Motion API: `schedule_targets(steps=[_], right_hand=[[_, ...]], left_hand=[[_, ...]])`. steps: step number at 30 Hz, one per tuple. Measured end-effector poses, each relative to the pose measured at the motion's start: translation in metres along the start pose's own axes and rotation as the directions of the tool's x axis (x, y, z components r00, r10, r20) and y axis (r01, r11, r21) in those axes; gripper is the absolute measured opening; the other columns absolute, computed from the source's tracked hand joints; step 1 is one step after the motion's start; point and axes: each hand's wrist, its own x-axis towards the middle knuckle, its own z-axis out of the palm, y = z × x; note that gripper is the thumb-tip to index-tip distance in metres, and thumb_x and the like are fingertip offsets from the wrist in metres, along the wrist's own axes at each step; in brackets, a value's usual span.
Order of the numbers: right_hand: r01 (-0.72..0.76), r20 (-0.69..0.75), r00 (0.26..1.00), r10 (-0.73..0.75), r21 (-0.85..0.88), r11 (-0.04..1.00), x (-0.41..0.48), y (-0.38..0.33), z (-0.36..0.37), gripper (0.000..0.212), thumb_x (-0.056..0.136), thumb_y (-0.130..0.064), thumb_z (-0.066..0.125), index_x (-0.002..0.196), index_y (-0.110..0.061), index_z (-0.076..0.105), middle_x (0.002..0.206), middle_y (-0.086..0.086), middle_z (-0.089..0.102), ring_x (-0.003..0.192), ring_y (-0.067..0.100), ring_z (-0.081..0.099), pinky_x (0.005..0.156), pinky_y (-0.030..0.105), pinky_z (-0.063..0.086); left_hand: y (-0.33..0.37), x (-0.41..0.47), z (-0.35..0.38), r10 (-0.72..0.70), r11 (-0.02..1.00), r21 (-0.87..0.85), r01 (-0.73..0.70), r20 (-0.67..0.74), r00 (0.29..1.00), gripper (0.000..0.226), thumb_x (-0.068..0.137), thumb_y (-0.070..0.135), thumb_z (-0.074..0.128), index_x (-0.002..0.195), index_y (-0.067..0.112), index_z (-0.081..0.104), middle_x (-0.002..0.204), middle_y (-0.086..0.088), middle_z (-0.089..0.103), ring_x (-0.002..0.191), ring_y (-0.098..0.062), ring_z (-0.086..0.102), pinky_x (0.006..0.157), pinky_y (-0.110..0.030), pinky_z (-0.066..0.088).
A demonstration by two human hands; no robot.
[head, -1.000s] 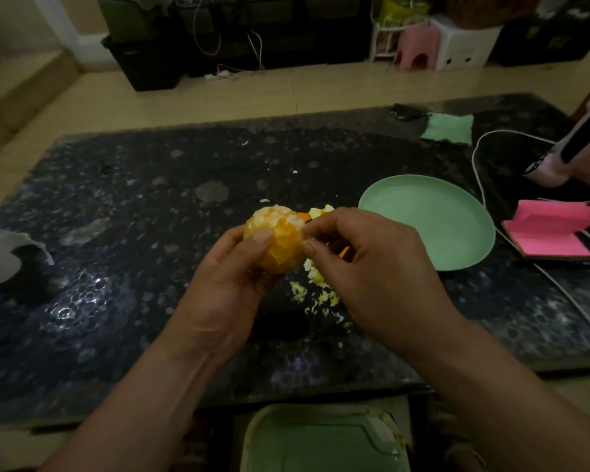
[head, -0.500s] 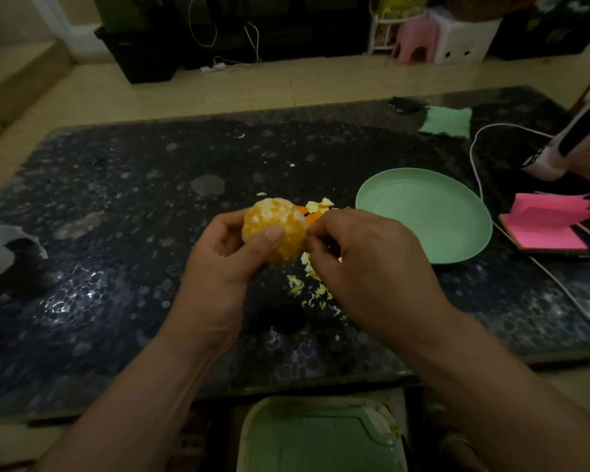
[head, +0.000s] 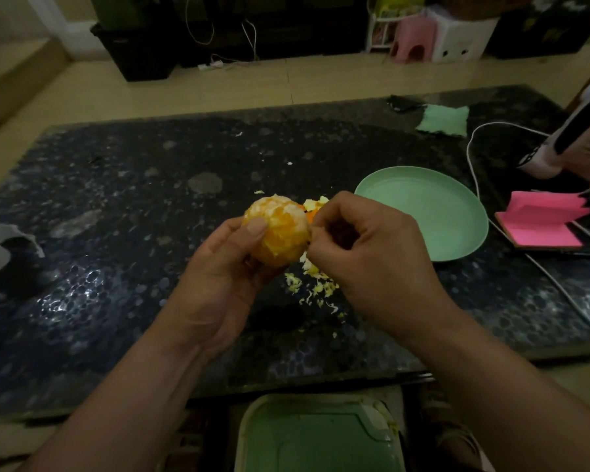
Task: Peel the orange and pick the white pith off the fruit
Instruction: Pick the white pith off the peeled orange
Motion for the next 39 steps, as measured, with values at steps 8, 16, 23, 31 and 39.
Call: schedule_targets(steps=[8, 16, 23, 31, 39], right_hand=[[-0.082, 0.09, 0.994, 0.069, 0.142, 0.986, 0.003, 0.003, -0.007, 0.011, 0.101, -0.02, 0.067, 0.095, -0.025, 0.074, 0.075, -0.007, 0.069, 0.065, 0.008, 0.061, 0.059, 0.027, 0.051], [0.135, 0.073, 0.99, -0.124, -0.17, 0.976, 0.0, 0.004, -0.005, 0.006, 0.098, -0.027, 0.073, 0.104, -0.026, 0.074, 0.084, -0.019, 0.063, 0.072, 0.002, 0.057, 0.065, 0.011, 0.041], [0.242, 0.077, 0.97, -0.23, -0.345, 0.907, 0.001, 0.009, -0.002, 0.01, 0.098, -0.024, 0.064, 0.092, -0.02, 0.071, 0.082, -0.006, 0.067, 0.072, 0.014, 0.058, 0.064, 0.041, 0.051], [0.17, 0.018, 0.985, -0.173, -0.307, 0.936, 0.001, 0.005, -0.002, 0.013, 0.091, -0.023, 0.068, 0.08, -0.023, 0.059, 0.076, -0.006, 0.055, 0.067, 0.015, 0.052, 0.058, 0.041, 0.047], [0.026, 0.058, 0.998, -0.023, -0.052, 0.998, 0.003, 0.009, -0.01, 0.008, 0.094, -0.023, 0.071, 0.087, -0.027, 0.07, 0.076, -0.008, 0.065, 0.067, 0.014, 0.059, 0.059, 0.032, 0.049]], left_hand=[[0.007, 0.001, -0.004, -0.026, 0.993, -0.11, 0.041, 0.136, 0.99, 0.065, 0.066, 0.047, 0.095, 0.124, 0.023, 0.079, 0.14, -0.01, 0.069, 0.12, -0.021, 0.07, 0.099, -0.034, 0.059], [0.006, 0.002, -0.005, -0.018, 0.996, -0.081, 0.023, 0.065, 0.998, 0.068, 0.074, 0.041, 0.092, 0.133, 0.013, 0.072, 0.141, -0.015, 0.067, 0.123, -0.025, 0.068, 0.094, -0.033, 0.06], [-0.001, 0.002, -0.001, 0.025, 0.998, 0.05, -0.024, -0.014, 1.0, 0.038, 0.086, 0.029, 0.072, 0.117, 0.009, 0.069, 0.119, -0.012, 0.076, 0.105, -0.022, 0.073, 0.081, -0.031, 0.062], [-0.001, 0.0, 0.001, -0.044, 0.999, 0.024, 0.044, -0.005, 0.999, 0.065, 0.085, 0.033, 0.076, 0.138, -0.001, 0.061, 0.134, -0.018, 0.07, 0.113, -0.026, 0.07, 0.086, -0.033, 0.063], [0.006, -0.003, 0.003, -0.091, 0.993, -0.067, 0.095, 0.062, 0.994, 0.034, 0.087, 0.04, 0.072, 0.115, 0.023, 0.083, 0.133, -0.012, 0.073, 0.114, -0.023, 0.071, 0.088, -0.033, 0.063]])
